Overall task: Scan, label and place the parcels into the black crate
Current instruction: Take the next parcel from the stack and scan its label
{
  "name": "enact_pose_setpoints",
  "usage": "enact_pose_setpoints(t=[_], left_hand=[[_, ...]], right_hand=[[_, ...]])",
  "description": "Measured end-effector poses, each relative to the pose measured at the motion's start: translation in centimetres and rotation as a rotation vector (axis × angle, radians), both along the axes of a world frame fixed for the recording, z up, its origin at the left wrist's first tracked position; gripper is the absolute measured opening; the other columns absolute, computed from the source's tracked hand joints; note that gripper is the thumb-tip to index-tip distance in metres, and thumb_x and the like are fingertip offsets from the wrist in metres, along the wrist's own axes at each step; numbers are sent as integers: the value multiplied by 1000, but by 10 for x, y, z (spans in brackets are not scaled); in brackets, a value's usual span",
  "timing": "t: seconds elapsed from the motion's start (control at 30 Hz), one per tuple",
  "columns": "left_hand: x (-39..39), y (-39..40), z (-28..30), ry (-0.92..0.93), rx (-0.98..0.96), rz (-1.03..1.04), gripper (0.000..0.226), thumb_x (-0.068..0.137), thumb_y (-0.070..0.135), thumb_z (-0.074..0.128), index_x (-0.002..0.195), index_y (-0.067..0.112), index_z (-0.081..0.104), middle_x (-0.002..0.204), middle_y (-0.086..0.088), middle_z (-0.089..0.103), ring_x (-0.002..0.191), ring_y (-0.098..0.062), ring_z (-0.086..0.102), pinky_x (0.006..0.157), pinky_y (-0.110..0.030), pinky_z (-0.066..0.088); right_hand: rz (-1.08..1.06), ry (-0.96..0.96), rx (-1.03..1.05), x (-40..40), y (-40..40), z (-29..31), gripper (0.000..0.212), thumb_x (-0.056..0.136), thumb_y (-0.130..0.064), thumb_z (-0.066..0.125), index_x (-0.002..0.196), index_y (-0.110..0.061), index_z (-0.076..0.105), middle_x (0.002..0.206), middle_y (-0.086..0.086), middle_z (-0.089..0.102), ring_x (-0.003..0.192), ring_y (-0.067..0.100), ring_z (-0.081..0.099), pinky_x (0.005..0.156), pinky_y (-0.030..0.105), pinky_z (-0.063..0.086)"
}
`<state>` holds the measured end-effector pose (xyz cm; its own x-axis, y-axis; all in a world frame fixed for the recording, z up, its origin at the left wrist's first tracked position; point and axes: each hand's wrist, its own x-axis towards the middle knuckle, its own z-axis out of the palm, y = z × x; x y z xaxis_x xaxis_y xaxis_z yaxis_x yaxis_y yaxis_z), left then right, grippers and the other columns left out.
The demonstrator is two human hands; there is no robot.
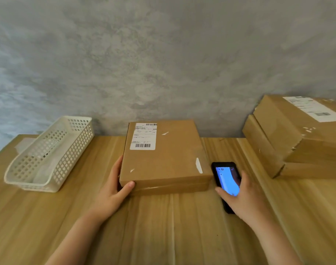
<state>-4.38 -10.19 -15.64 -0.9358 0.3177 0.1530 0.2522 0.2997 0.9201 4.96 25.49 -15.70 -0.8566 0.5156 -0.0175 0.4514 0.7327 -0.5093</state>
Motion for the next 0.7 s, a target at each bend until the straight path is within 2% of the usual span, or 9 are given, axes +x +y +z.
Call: enact_pose_setpoints(t=[0.07,0.13,0.3,0.4,0.47,0.57,0.63,0.7], left_hand=[[0,1,1,12,-4,11,101,74,82,54,155,35,16,145,45,31,136,16,31,100,1,27],[2,2,0,16,4,28,101,72,84,54,154,39,17,142,48,32,134,19,32,100,-3,28],[3,2,-3,3,31,43,96,71,83,57,150,46,19,141,46,36,132,18,35,98,-4,31],[2,1,-5,1,35,39,91,76,70,61,152,41,21,143,43,37,135,14,35,100,-3,31],[3,1,-6,5,41,35,88,79,61,61,154,37,22,143,42,37,135,14,36,99,0,31],[4,3,-6,10,39,34,84,86,50,66,155,31,22,140,45,38,132,17,36,96,2,31],[4,5,-6,5,35,35,79,90,38,68,154,32,21,136,50,38,130,20,37,94,2,32],[4,5,-7,-1,38,26,79,91,35,67,154,32,20,137,47,39,131,17,38,94,1,33]], right_hand=[[63,-78,68,0,1,-3,110,70,-68,72,153,-17,21,149,4,41,131,27,44,105,39,41],[66,-70,103,0,1,-5,111,70,-66,73,154,-20,17,150,2,41,131,27,45,105,39,40],[32,-41,51,-4,2,1,101,68,-49,77,151,-31,23,138,2,52,115,29,52,92,41,48],[52,-8,-14,-4,5,16,96,69,-43,79,149,-33,28,142,-1,49,120,28,50,93,43,48],[40,41,-4,-6,5,32,93,71,-42,81,148,-28,31,144,0,47,124,26,48,94,40,47],[36,98,7,-11,0,66,93,72,-45,82,147,-23,31,143,3,45,124,25,47,93,39,46],[87,116,8,-15,-9,92,93,71,-49,81,146,-25,32,141,0,46,124,22,48,94,38,45],[152,74,5,-19,-23,119,90,71,-55,78,144,-29,33,140,-5,47,121,18,50,92,36,45]])
